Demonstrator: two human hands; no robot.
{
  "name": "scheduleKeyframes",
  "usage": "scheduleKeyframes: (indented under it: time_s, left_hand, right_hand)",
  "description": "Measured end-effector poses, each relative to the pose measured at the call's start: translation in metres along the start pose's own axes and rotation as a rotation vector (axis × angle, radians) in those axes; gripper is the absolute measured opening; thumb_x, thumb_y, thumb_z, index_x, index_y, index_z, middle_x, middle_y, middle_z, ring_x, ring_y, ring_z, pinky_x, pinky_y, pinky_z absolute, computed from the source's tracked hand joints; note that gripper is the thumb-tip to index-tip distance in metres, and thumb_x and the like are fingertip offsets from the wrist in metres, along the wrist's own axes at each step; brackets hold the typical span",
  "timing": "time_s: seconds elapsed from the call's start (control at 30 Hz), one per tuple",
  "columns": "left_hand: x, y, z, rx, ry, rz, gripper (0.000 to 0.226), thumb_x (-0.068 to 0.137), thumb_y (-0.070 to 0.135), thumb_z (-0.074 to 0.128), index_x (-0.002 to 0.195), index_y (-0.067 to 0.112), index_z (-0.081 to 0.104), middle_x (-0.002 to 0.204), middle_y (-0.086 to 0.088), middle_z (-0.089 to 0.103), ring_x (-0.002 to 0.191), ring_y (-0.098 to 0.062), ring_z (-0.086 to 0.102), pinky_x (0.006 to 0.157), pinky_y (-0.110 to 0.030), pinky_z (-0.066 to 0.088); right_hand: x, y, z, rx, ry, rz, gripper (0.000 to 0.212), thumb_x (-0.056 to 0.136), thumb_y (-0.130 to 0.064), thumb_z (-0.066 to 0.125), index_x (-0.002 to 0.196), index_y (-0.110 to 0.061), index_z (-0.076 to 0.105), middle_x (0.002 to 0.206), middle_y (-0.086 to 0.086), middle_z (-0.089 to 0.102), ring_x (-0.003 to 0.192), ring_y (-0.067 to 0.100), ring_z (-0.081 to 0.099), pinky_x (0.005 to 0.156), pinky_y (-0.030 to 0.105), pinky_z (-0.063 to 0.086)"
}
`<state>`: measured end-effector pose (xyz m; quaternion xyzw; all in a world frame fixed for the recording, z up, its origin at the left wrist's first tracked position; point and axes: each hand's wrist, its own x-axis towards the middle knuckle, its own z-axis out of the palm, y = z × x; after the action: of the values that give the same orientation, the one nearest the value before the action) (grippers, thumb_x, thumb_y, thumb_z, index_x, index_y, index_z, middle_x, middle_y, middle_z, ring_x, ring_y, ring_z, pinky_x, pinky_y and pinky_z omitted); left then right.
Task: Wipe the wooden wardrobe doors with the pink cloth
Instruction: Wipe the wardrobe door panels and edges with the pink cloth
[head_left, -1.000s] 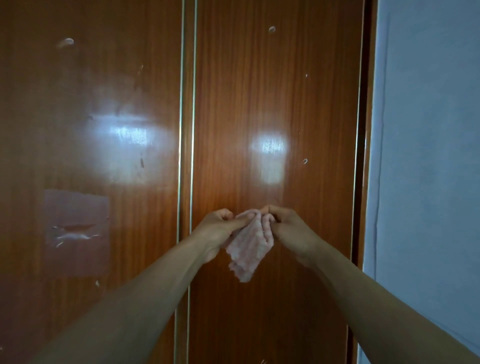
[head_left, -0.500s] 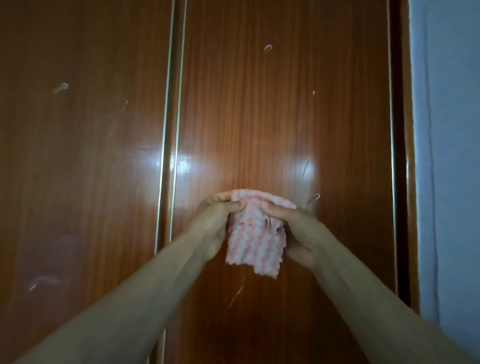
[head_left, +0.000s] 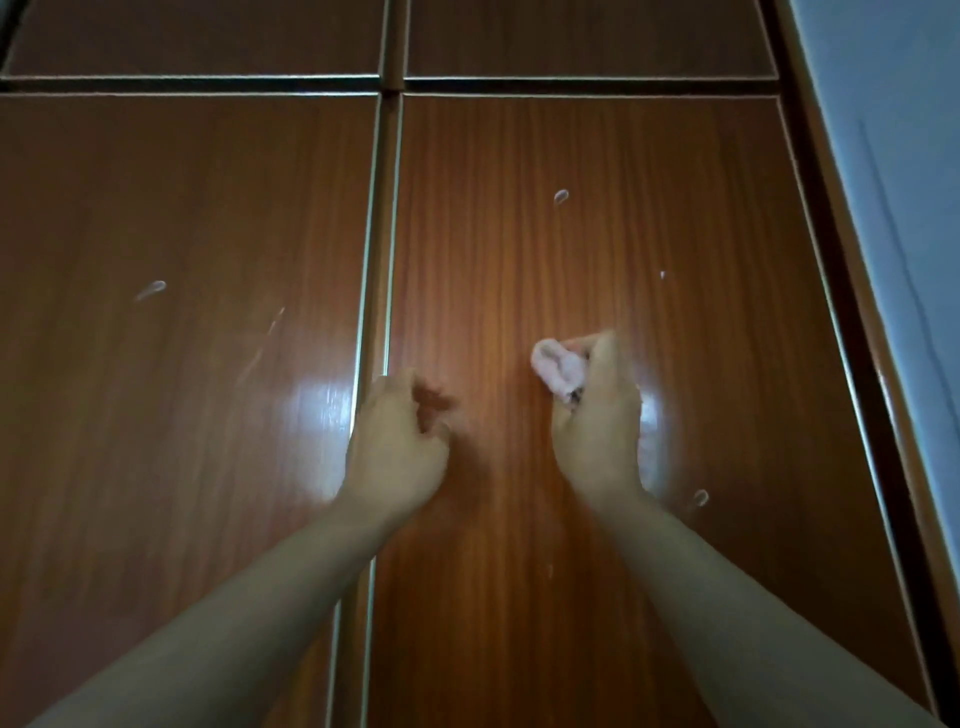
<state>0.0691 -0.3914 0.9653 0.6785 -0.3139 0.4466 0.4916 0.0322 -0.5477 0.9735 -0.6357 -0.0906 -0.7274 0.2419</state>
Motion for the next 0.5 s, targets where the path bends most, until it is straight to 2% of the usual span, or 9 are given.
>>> scheduleKeyframes:
  time_s: [0.03,0.07,0.1,0.13,0.17,0.2,0.3,0.4,0.5]
  left_hand:
    - [-0.001,-0.010,-0.005,0.103,0.022,0.057,0.024,0.079,0.006,0.061,0.092,0.025,0.052,0.106,0.006,0.055,0.097,-0.012,0.056,0.084,-0.034,0.049]
    - [-0.003,-0.021,-0.009,0.177,0.035,0.100,0.028,0.077,0.006,0.062,0.095,0.024,0.053,0.107,0.007,0.048,0.102,-0.016,0.053,0.087,-0.037,0.047]
    - [-0.006,-0.032,-0.013,0.225,0.035,0.131,0.031,0.075,0.006,0.063,0.099,0.023,0.054,0.108,0.007,0.044,0.106,-0.019,0.050,0.090,-0.039,0.045]
    - [-0.008,-0.044,-0.015,0.262,0.023,0.156,0.035,0.074,0.006,0.064,0.103,0.021,0.055,0.112,0.006,0.043,0.111,-0.021,0.047,0.093,-0.041,0.043]
    - [-0.011,-0.052,-0.018,0.299,0.008,0.183,0.037,0.074,0.008,0.062,0.107,0.020,0.054,0.117,0.004,0.043,0.116,-0.021,0.043,0.096,-0.043,0.041]
    - [-0.011,-0.060,-0.019,0.327,0.000,0.211,0.038,0.074,0.012,0.059,0.111,0.019,0.054,0.124,0.002,0.043,0.122,-0.022,0.038,0.099,-0.045,0.038]
    - [-0.003,-0.073,-0.026,0.365,0.009,0.305,0.046,0.071,0.016,0.051,0.117,0.018,0.053,0.133,-0.001,0.044,0.126,-0.022,0.033,0.100,-0.050,0.036]
    - [0.008,-0.078,-0.030,0.398,0.021,0.384,0.049,0.071,0.014,0.054,0.120,0.016,0.054,0.133,-0.003,0.048,0.125,-0.021,0.036,0.099,-0.054,0.036]
    - [0.016,-0.082,-0.031,0.491,0.022,0.441,0.054,0.071,0.012,0.063,0.123,0.016,0.052,0.136,-0.001,0.048,0.128,-0.023,0.038,0.103,-0.054,0.032]
  right_hand:
    - [-0.014,0.010,0.012,-0.086,-0.110,-0.148,0.029,0.076,0.005,0.057,0.102,-0.009,0.054,0.099,0.000,0.057,0.096,0.027,0.061,0.079,0.031,0.043]
    - [-0.032,0.021,0.022,-0.158,-0.220,-0.265,0.035,0.076,-0.005,0.061,0.111,-0.007,0.057,0.115,0.003,0.058,0.115,0.029,0.056,0.094,0.032,0.038]
    - [-0.049,0.032,0.030,-0.200,-0.308,-0.330,0.046,0.082,-0.022,0.059,0.126,-0.010,0.055,0.136,0.002,0.050,0.134,0.025,0.042,0.110,0.032,0.026]
    - [-0.060,0.037,0.033,-0.199,-0.372,-0.334,0.055,0.087,-0.037,0.051,0.138,-0.015,0.047,0.150,-0.003,0.037,0.144,0.016,0.026,0.118,0.031,0.012]
    - [-0.063,0.042,0.034,-0.162,-0.393,-0.312,0.057,0.091,-0.043,0.042,0.143,-0.020,0.040,0.154,-0.009,0.027,0.146,0.010,0.018,0.119,0.028,0.004]
    - [-0.059,0.046,0.033,-0.155,-0.397,-0.325,0.053,0.093,-0.042,0.036,0.142,-0.024,0.038,0.152,-0.012,0.025,0.145,0.006,0.017,0.119,0.024,0.003]
    - [-0.029,0.052,0.036,-0.135,-0.254,-0.301,0.044,0.093,-0.016,0.036,0.136,-0.017,0.045,0.144,-0.004,0.037,0.141,-0.001,0.022,0.114,0.011,0.010]
    - [0.000,0.042,0.043,-0.185,-0.076,-0.168,0.047,0.095,-0.005,0.044,0.142,-0.008,0.040,0.151,0.000,0.030,0.140,0.012,0.024,0.108,0.004,0.007]
    - [0.016,0.024,0.064,-0.226,-0.028,-0.056,0.048,0.096,-0.006,0.044,0.143,-0.002,0.037,0.154,0.011,0.024,0.141,0.021,0.025,0.105,0.005,0.008]
